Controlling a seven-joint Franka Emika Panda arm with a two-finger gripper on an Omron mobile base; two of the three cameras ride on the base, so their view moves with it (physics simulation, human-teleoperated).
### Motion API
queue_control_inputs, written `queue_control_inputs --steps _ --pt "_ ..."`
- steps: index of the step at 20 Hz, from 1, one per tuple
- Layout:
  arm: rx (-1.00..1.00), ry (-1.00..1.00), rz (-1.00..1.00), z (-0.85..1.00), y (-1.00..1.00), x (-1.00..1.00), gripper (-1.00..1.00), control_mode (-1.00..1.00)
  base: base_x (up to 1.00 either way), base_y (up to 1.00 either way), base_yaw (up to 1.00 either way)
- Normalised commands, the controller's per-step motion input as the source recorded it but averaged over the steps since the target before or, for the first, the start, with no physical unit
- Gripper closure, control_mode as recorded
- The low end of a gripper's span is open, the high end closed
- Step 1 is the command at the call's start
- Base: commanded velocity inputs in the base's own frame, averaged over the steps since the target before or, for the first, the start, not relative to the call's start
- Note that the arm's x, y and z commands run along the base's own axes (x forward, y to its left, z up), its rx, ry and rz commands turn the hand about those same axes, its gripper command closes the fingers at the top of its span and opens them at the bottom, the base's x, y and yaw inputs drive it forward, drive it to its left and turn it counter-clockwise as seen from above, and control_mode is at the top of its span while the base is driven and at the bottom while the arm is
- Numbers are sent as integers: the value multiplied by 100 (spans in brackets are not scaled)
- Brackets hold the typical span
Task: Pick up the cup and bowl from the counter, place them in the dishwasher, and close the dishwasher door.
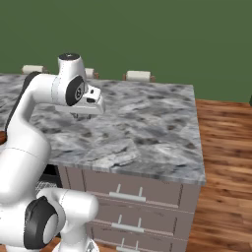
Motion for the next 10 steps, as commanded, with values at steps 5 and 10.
queue_control_inputs --steps 5,10 --pt "2 0 0 0 1 0 -100 -100 0 0 0" --pt "1 0 0 -7 12 0 -100 -100 0 0 0"
